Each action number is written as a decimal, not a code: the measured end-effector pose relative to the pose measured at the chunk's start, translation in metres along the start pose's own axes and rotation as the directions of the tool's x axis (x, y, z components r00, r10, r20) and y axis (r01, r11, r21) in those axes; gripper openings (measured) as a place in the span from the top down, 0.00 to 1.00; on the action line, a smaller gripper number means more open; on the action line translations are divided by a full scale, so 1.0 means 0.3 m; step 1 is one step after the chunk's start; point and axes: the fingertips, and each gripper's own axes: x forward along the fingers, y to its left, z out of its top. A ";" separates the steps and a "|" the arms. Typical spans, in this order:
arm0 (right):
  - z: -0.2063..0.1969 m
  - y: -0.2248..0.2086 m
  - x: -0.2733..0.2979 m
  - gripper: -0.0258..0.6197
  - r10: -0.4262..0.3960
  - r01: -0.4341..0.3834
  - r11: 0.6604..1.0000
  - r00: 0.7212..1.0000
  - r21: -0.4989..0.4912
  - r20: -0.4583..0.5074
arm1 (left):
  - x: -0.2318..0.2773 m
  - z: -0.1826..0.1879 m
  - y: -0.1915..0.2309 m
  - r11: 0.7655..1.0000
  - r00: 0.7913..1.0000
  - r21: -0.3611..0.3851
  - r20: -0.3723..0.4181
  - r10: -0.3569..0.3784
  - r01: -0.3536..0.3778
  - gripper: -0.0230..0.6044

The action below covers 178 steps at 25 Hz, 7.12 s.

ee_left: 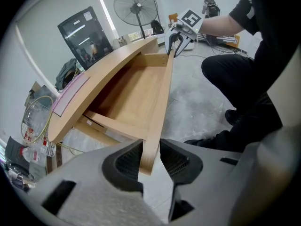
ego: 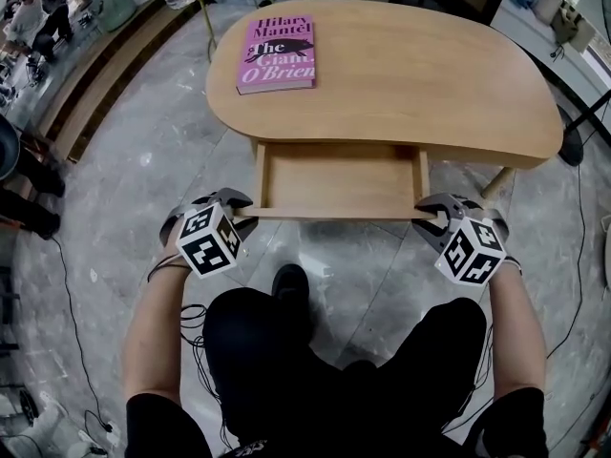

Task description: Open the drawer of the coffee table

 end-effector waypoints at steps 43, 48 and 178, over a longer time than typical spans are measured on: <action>-0.013 0.210 -0.005 0.84 0.128 -0.128 0.992 0.992 -0.014 -0.010 | -0.003 -0.068 -0.198 0.989 0.988 -0.026 -0.047 -0.147 0.146 0.78; -0.019 0.257 0.010 0.84 0.152 -0.152 0.988 0.988 -0.024 -0.004 | 0.014 -0.093 -0.230 0.989 0.986 -0.005 -0.082 -0.148 0.149 0.78; 0.808 -0.170 -1.508 0.95 -0.502 -0.002 0.498 0.814 0.867 0.291 | -1.567 0.993 0.180 0.777 0.780 -0.624 0.444 0.440 -0.083 0.95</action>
